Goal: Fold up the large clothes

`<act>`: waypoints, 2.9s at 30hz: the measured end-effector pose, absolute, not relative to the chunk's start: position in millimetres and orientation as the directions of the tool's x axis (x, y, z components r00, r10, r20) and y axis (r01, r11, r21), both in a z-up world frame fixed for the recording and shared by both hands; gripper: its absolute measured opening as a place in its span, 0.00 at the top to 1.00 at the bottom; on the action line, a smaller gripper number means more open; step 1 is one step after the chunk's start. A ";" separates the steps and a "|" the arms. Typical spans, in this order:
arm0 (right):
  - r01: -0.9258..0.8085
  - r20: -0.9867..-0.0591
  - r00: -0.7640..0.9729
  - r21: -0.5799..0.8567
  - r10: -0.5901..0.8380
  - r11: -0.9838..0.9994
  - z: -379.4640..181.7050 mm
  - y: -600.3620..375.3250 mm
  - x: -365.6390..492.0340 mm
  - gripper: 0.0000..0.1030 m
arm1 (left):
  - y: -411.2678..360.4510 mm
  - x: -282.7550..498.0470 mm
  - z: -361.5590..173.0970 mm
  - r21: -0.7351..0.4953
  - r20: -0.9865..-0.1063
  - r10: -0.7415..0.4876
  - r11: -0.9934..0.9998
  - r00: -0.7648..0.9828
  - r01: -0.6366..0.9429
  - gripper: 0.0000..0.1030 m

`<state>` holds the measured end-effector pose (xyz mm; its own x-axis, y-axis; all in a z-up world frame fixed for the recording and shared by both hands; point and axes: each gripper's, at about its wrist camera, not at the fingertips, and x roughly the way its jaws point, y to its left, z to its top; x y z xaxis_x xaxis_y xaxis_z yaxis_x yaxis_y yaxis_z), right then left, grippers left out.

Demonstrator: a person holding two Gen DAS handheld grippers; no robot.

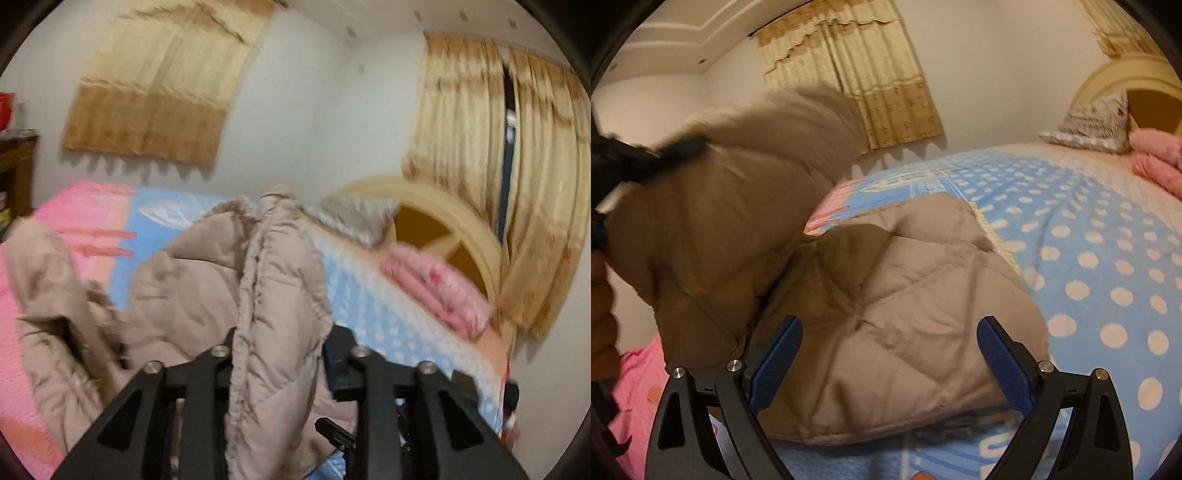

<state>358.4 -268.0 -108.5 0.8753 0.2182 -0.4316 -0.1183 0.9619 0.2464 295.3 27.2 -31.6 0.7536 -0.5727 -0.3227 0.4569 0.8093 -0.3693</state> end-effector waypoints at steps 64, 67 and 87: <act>-0.258 -0.550 0.739 0.303 0.389 0.917 -145.9 -242.2 360.4 0.07 | -44.5 349.5 -42.0 -0.279 -0.487 -0.607 0.790 0.629 0.546 0.88; -0.236 -0.526 0.750 0.354 0.401 0.905 -143.4 -274.3 336.6 0.07 | -68.2 355.0 -64.4 -0.251 -0.527 -0.609 0.778 0.593 0.576 0.88; -0.332 -0.484 0.696 0.439 0.530 0.835 -3.6 -321.7 426.1 0.07 | -107.8 313.8 -103.5 0.025 -0.542 -0.537 0.759 0.646 0.651 0.88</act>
<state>426.1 -321.7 -3.6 0.6960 0.5305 -0.4840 -0.3315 0.8352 0.4387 313.8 -107.8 -103.5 0.6463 -0.5369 -0.5422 0.6510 0.7587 0.0247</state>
